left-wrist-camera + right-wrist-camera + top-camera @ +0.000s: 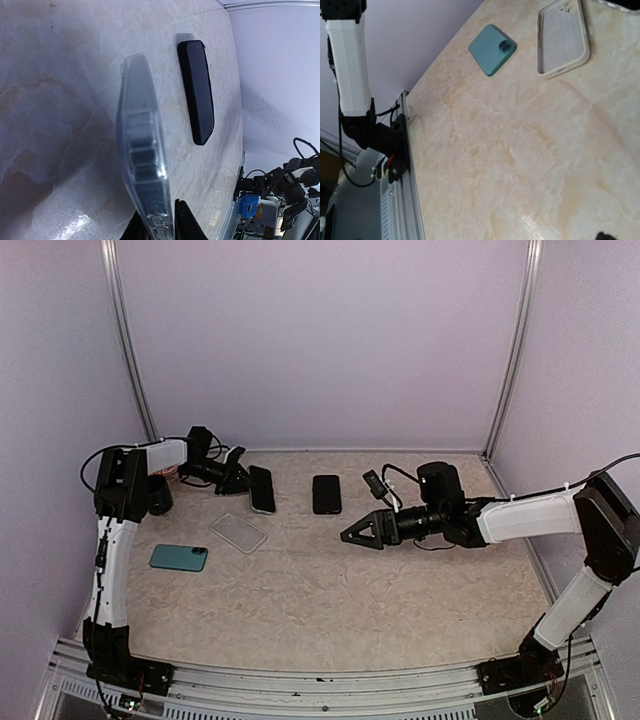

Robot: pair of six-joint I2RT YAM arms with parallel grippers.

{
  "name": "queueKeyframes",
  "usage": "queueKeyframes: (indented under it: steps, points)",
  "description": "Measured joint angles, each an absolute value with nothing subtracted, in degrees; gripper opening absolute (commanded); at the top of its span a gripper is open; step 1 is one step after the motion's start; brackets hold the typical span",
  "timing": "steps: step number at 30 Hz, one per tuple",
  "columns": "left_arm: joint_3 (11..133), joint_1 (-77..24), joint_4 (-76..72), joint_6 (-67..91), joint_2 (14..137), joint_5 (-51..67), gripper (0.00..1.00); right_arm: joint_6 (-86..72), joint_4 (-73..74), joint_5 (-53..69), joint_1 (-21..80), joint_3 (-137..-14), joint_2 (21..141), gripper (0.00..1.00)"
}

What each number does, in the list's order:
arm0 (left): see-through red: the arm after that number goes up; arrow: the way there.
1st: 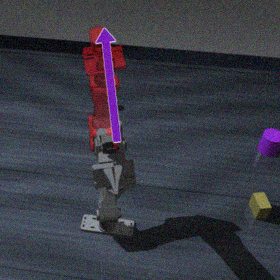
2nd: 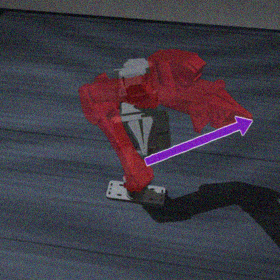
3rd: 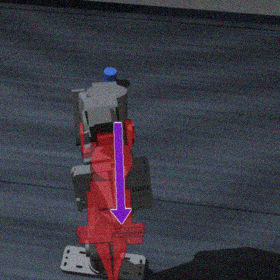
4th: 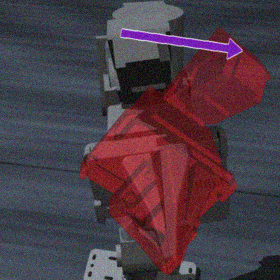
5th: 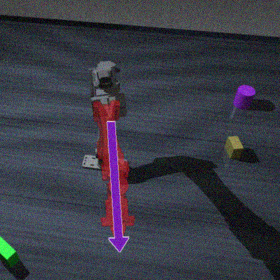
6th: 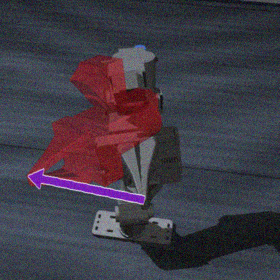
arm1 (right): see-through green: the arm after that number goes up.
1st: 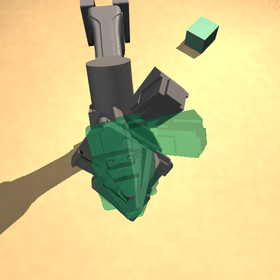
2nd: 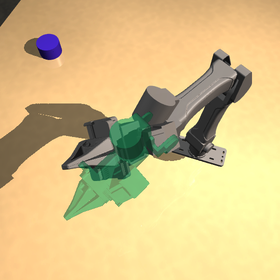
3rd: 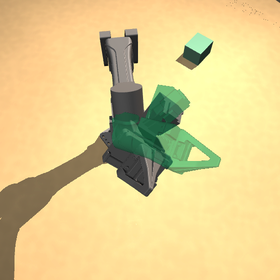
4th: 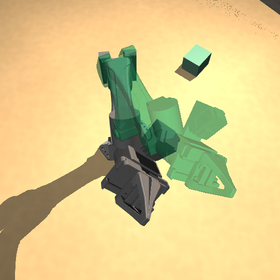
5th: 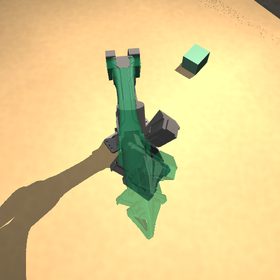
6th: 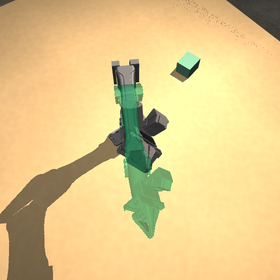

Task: Put the phone into the phone case
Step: Place the phone with the phone case at the center of the board.

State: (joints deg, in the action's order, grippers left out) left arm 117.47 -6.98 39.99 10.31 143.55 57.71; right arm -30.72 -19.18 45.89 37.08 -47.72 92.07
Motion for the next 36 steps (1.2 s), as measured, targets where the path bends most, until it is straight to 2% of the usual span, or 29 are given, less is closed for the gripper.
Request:
queueKeyframes:
  steps: [21, 29, 36]
  points:
    - [118.5, -6.8, 33.8, 16.6, 145.7, 58.0, 0.18, -31.6, -20.1, 46.4, 37.1, -47.7, 93.6, 1.00]
    - [118.5, -6.8, 31.7, 18.1, 145.8, 58.0, 0.27, -32.0, -20.4, 46.7, 37.1, -47.7, 93.9, 1.00]
    - [118.5, -6.8, 31.2, 18.3, 146.1, 57.8, 0.28, -32.4, -20.6, 46.7, 37.1, -47.7, 93.9, 0.99]
